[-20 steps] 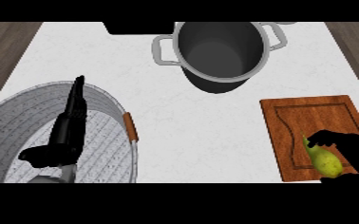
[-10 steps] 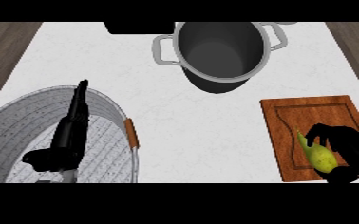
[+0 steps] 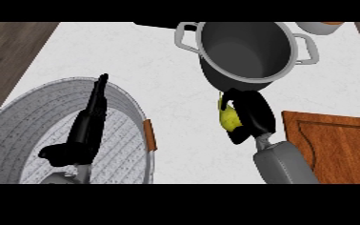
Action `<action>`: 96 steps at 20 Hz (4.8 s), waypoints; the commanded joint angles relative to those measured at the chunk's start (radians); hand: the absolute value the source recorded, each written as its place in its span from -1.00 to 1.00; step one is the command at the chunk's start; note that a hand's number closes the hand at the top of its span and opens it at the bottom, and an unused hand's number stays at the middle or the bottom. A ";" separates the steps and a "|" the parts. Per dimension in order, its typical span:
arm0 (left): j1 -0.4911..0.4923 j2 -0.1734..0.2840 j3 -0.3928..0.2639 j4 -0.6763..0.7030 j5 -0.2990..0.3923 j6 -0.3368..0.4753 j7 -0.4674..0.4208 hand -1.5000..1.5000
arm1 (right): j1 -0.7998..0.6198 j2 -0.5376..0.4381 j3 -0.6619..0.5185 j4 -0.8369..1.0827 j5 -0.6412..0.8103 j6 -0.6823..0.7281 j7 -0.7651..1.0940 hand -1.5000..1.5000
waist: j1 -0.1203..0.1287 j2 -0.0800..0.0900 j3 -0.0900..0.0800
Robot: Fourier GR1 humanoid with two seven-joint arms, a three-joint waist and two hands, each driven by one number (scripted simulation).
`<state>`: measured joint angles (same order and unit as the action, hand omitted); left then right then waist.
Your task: Pick the pear from the cutting board and place it in the pot
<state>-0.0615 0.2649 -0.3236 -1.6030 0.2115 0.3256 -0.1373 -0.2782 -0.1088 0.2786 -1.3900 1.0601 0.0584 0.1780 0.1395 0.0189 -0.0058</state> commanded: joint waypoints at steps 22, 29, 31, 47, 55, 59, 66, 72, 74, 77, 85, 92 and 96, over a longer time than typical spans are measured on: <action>-0.076 -0.032 -0.001 0.075 0.011 0.021 0.000 0.00 | -0.870 0.108 0.341 0.426 0.076 -0.245 1.094 1.00 | -0.027 -0.002 0.003; -0.041 -0.002 0.046 0.075 0.042 0.004 -0.022 0.00 | -0.909 0.108 0.328 0.539 0.041 -0.322 1.088 1.00 | -0.073 -0.009 0.004; -0.008 -0.018 0.024 0.073 0.015 0.033 -0.035 0.00 | -0.919 0.108 0.250 0.617 0.051 -0.334 1.003 1.00 | -0.095 -0.010 0.005; 0.016 -0.027 0.046 0.031 0.000 0.042 -0.013 0.00 | -0.838 0.036 -0.023 0.901 -0.077 -0.458 0.575 1.00 | -0.119 -0.012 0.006; 0.004 -0.023 0.056 0.071 0.022 0.007 -0.047 0.00 | -0.812 0.039 -0.138 1.123 -0.132 -0.502 0.639 -1.00 | -0.101 -0.002 0.006; 0.026 -0.023 0.051 0.047 -0.004 0.024 -0.037 0.00 | -0.759 0.026 -0.203 1.092 -0.218 -0.496 0.407 -1.00 | -0.110 -0.007 0.007; 0.020 -0.018 0.056 0.016 0.002 0.035 -0.011 0.00 | -0.699 0.095 -0.325 0.856 -0.352 -0.851 0.203 -1.00 | -0.123 -0.015 0.010; -0.009 -0.007 0.101 0.077 0.034 0.000 -0.027 0.00 | -0.568 0.058 -0.483 0.712 -0.584 -0.877 -0.071 -1.00 | -0.134 -0.010 0.009; -0.018 -0.011 0.092 0.086 0.016 -0.009 -0.032 0.00 | -0.589 0.081 -0.508 0.741 -0.620 -0.883 -0.122 -1.00 | -0.124 -0.011 0.007; -0.014 -0.031 0.084 0.056 -0.004 0.019 0.002 0.00 | -0.546 0.039 -0.548 0.724 -0.677 -0.854 -0.208 -1.00 | -0.129 -0.015 0.007; 0.044 0.001 0.104 -0.046 -0.016 -0.004 0.052 0.00 | -0.412 -0.032 -0.611 0.664 -0.816 -0.740 -0.432 -1.00 | -0.132 -0.018 0.006; -0.005 -0.086 0.129 0.172 -0.040 -0.035 -0.114 0.00 | -0.365 -0.086 -0.597 0.591 -0.846 -0.701 -0.392 -1.00 | -0.141 -0.018 0.005; 0.103 -0.053 0.078 -0.086 -0.057 0.004 0.038 0.00 | -0.294 -0.135 -0.649 0.580 -0.911 -0.662 -0.480 -1.00 | -0.132 -0.019 0.006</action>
<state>0.0014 0.2225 -0.2344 -1.6002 0.1604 0.3269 -0.1472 -0.6157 -0.2197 -0.3381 -0.8046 0.1940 -0.6185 -0.2458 0.0045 -0.0021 0.0049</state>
